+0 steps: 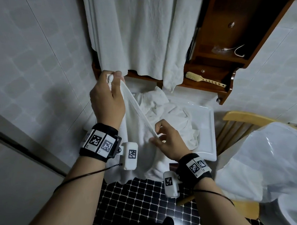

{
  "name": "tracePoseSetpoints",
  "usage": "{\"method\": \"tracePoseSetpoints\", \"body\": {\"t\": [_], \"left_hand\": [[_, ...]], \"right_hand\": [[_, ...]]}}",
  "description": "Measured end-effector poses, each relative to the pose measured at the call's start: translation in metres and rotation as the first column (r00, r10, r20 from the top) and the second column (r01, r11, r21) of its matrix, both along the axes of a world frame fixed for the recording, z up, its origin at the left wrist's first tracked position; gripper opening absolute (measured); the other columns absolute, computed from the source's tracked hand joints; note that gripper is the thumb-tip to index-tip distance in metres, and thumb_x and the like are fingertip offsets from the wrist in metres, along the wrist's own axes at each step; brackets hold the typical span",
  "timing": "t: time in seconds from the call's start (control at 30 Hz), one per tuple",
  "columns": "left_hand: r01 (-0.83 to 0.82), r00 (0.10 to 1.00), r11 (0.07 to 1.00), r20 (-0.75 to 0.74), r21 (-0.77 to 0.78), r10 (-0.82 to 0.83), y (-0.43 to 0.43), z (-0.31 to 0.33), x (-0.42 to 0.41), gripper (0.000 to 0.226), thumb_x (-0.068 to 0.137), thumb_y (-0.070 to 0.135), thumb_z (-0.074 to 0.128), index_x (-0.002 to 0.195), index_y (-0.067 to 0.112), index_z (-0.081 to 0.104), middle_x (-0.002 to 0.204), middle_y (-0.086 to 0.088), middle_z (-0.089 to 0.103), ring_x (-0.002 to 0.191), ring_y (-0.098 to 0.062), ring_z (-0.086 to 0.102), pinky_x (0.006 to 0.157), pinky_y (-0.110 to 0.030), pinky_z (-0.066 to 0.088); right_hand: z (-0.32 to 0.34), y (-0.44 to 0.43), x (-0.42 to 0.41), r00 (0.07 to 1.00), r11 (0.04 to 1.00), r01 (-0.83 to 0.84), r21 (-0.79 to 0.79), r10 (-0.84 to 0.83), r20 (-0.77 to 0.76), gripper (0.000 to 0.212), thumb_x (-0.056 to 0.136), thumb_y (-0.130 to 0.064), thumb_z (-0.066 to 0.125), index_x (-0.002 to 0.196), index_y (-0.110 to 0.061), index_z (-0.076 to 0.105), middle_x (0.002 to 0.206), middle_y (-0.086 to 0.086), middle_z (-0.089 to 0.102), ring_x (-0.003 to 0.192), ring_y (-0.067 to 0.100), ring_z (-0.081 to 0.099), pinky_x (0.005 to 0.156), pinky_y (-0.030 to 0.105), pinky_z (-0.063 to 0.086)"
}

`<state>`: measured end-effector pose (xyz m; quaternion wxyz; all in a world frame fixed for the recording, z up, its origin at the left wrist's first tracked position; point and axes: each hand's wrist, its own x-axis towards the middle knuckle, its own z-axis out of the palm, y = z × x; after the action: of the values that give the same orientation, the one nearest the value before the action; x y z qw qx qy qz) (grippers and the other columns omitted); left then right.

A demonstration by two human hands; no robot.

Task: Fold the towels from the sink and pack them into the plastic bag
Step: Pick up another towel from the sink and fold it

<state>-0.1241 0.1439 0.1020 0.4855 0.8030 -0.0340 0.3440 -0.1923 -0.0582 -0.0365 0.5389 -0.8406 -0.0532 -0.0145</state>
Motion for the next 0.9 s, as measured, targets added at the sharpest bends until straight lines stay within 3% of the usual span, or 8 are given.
{"method": "tracePoseSetpoints", "body": {"t": [0.2,0.3,0.37,0.47,0.6,0.73,0.83,0.9], "left_hand": [[0.071,0.997,0.997,0.040,0.016,-0.071,-0.004,0.006,-0.004,0.029,0.109,0.030,0.051,0.099,0.009,0.068,0.082,0.020,0.063,0.073,0.000,0.058,0.072,-0.007,0.038],[0.104,0.992,0.994,0.069,0.032,-0.106,-0.005,0.009,-0.006,0.035,0.110,0.035,0.049,0.099,0.006,0.066,0.090,0.011,0.071,0.082,-0.009,0.063,0.079,-0.010,0.042],[0.107,0.992,0.994,0.067,0.029,-0.109,-0.006,0.010,-0.006,0.035,0.110,0.036,0.048,0.099,0.007,0.066,0.091,0.010,0.072,0.083,-0.009,0.064,0.080,-0.012,0.043],[0.101,0.991,0.995,0.085,0.022,-0.103,-0.004,0.013,-0.005,0.034,0.109,0.034,0.049,0.098,0.006,0.066,0.088,0.014,0.069,0.081,0.004,0.062,0.078,-0.008,0.041],[0.038,0.993,0.999,0.109,-0.012,-0.036,0.010,0.017,0.000,0.034,0.109,0.032,0.050,0.099,0.004,0.066,0.085,0.019,0.065,0.078,0.011,0.058,0.077,-0.007,0.040],[-0.039,0.992,0.998,0.118,-0.046,0.044,0.022,0.019,0.004,0.035,0.110,0.029,0.050,0.096,0.002,0.066,0.081,0.020,0.063,0.076,-0.004,0.059,0.076,-0.013,0.043],[-0.044,0.993,0.998,0.111,-0.055,0.050,0.021,0.018,0.004,0.036,0.110,0.031,0.049,0.095,0.003,0.066,0.082,0.018,0.064,0.078,-0.011,0.060,0.078,-0.017,0.044],[-0.046,0.992,0.996,0.110,-0.070,0.054,0.017,0.019,0.005,0.036,0.110,0.032,0.049,0.096,0.003,0.065,0.083,0.017,0.065,0.081,-0.012,0.061,0.079,-0.019,0.044]], "right_hand": [[-0.005,0.023,0.006,0.996,1.000,-0.001,-0.022,0.003,0.089,0.041,0.087,0.005,0.058,0.111,-0.020,0.078,0.105,-0.009,0.078,0.092,0.014,0.073,0.082,0.036,0.061],[-0.008,0.036,0.010,0.973,0.977,-0.155,-0.144,0.176,0.150,0.038,0.079,0.008,0.059,0.096,-0.020,0.078,0.120,-0.006,0.073,0.105,0.013,0.069,0.088,0.025,0.055],[-0.010,0.048,0.013,0.954,0.943,-0.256,-0.214,0.282,0.103,0.025,0.082,-0.001,0.065,0.088,-0.025,0.072,0.122,-0.006,0.067,0.106,0.016,0.066,0.090,0.025,0.053],[-0.015,0.061,0.017,0.930,0.884,-0.368,-0.287,0.352,-0.106,0.021,0.090,-0.015,0.063,0.109,-0.015,0.072,0.116,0.007,0.068,0.106,0.025,0.066,0.093,0.040,0.056],[-0.024,0.055,0.014,0.899,0.928,-0.319,-0.191,0.233,-0.371,0.022,0.098,-0.024,0.057,0.104,-0.007,0.070,0.094,0.017,0.076,0.079,0.034,0.075,0.072,0.055,0.062],[-0.032,0.030,0.009,0.842,0.973,-0.181,-0.139,0.081,-0.533,0.030,0.099,-0.017,0.063,0.115,0.009,0.063,0.105,0.020,0.065,0.081,0.044,0.075,0.067,0.056,0.065],[-0.032,0.016,0.011,0.907,0.958,-0.021,-0.287,-0.102,-0.409,0.063,0.091,0.000,0.066,0.149,-0.004,0.042,0.124,0.008,0.037,0.107,0.043,0.061,0.069,0.046,0.065],[-0.031,0.014,0.011,0.919,0.956,0.058,-0.286,-0.163,-0.359,0.063,0.092,0.003,0.057,0.150,-0.013,0.038,0.133,0.011,0.030,0.103,0.042,0.060,0.068,0.050,0.065]]}}
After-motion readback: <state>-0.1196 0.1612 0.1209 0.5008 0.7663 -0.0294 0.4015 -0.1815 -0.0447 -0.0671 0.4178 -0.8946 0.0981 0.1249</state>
